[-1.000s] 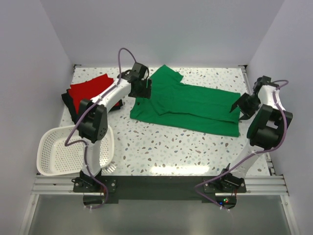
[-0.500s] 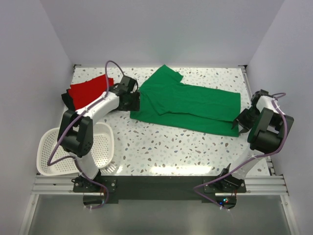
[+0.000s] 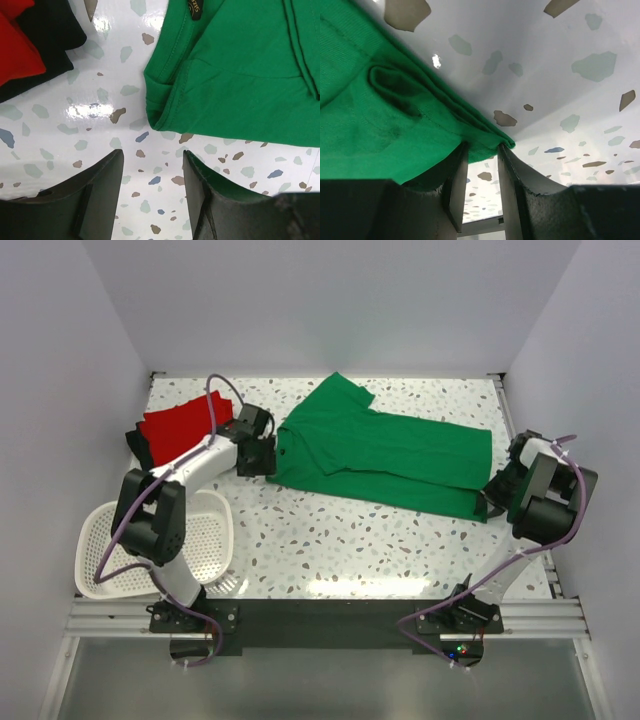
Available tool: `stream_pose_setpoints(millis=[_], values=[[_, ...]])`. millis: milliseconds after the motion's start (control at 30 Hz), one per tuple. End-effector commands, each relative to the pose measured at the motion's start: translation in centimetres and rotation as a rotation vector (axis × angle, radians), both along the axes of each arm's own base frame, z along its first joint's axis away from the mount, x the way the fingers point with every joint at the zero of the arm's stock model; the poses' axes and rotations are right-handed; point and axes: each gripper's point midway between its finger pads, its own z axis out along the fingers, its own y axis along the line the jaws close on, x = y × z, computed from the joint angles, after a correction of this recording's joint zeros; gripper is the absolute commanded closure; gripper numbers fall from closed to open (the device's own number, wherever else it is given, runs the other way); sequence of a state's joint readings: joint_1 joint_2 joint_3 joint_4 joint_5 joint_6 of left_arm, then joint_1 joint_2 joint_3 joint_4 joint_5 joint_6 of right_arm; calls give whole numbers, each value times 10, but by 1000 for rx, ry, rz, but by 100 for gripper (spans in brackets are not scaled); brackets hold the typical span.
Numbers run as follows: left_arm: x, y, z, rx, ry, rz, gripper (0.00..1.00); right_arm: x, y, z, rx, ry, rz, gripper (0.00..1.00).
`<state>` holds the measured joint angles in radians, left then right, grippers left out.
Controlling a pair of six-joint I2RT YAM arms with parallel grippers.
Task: Fold and stack the t-shirts
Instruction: Fold the tshirt
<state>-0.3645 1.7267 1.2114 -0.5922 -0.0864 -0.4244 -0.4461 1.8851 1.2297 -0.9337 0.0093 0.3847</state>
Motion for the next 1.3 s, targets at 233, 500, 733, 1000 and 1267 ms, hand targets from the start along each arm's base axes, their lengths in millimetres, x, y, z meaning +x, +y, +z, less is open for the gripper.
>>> stream_pose_setpoints(millis=[233, 500, 733, 1000, 1267], values=[[9, 3, 1, -45, -60, 30, 52, -4, -5, -9, -21, 37, -2, 75], [26, -14, -11, -117, -82, 4, 52, -4, -6, -10, -20, 42, 0, 77], [30, -14, -25, -97, -39, 3, 53, -4, -7, -8, -27, 42, 2, 77], [22, -8, -39, -64, -5, 13, 59, -4, -6, -9, -24, 46, 0, 85], [27, -6, -47, -44, -14, -5, 82, -6, -9, -11, -32, 67, 11, 100]])
